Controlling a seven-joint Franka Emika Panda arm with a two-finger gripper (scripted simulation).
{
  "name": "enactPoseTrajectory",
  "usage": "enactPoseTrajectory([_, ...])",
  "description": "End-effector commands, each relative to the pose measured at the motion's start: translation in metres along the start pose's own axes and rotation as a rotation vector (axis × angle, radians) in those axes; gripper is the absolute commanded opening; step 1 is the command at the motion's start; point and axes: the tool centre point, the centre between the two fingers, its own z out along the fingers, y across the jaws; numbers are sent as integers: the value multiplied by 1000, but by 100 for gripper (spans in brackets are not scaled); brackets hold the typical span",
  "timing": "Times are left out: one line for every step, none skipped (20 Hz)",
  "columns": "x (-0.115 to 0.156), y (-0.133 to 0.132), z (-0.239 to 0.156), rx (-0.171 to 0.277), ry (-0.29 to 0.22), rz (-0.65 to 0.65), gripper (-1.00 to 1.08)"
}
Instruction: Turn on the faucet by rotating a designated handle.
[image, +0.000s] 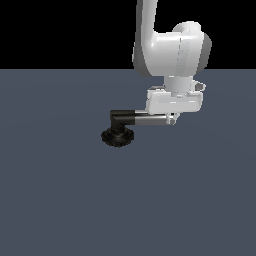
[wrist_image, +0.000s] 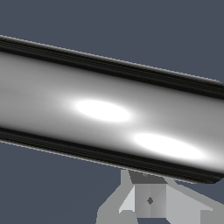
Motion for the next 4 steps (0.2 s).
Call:
enactPoseTrajectory([8, 13, -5, -10, 13, 8, -100])
enactPoseTrajectory([10, 15, -5, -10, 13, 8, -100])
enactPoseTrajectory([12, 17, -5, -10, 13, 8, -100])
enactPoseTrajectory([12, 17, -5, -10, 13, 8, -100])
